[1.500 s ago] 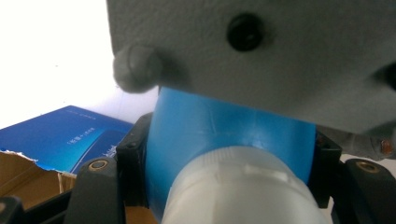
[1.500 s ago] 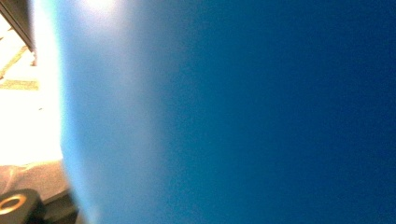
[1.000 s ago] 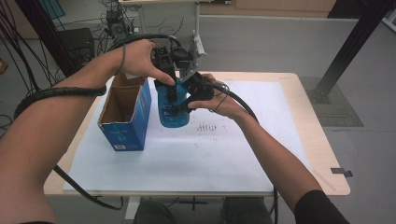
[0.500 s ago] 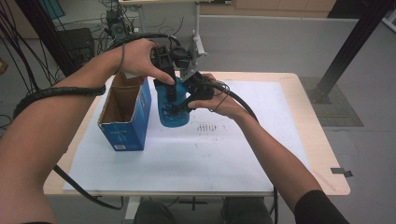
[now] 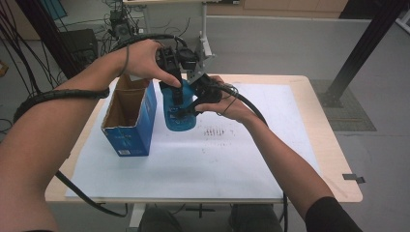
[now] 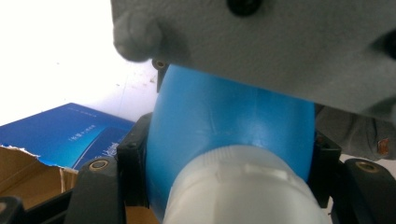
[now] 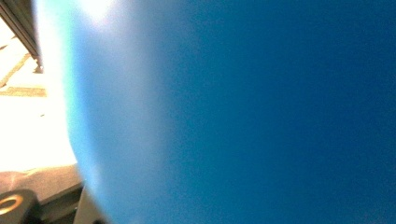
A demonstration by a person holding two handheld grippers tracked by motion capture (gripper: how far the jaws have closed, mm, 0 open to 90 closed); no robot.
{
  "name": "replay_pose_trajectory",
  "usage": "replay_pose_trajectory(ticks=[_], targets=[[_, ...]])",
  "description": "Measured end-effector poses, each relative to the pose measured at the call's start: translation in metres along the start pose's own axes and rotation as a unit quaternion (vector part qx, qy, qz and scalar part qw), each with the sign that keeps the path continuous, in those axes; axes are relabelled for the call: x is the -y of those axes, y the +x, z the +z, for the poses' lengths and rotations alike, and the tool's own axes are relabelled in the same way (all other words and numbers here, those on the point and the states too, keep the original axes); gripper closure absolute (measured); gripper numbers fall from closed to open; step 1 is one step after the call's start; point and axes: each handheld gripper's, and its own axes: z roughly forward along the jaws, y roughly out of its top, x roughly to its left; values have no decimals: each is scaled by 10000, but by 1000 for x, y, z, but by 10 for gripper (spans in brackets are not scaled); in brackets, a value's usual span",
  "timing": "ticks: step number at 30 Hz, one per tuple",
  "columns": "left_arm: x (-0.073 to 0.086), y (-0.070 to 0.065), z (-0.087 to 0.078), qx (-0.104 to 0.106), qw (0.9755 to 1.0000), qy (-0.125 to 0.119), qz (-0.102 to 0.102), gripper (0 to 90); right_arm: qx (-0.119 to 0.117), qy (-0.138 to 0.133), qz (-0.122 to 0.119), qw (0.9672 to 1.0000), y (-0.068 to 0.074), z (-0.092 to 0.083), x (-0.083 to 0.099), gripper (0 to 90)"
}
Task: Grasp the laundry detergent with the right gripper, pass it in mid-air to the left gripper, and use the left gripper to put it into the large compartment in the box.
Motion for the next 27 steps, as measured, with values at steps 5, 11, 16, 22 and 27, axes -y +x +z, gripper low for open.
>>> replay_pose_trajectory(ticks=[5, 11, 16, 22, 27], targets=[[0, 0, 1, 11, 10000, -13, -23, 364, 6, 7, -8, 10000, 0, 1, 0, 412], [2, 1, 2, 16, 10000, 20, -68, 364, -13, -41, 41, 10000, -2, 1, 2, 365], [4, 2, 3, -8, 9999, 49, -106, 364, 23, 161, 305, 9994, 0, -2, 9, 253], [7, 4, -4, -56, 9996, 32, -280, 363, 249, 284, 743, 9965, 0, -13, 21, 112], [10, 8, -12, -92, 9983, -48, -573, 363, 700, 405, 1056, 9911, 4, -27, 32, 12]])
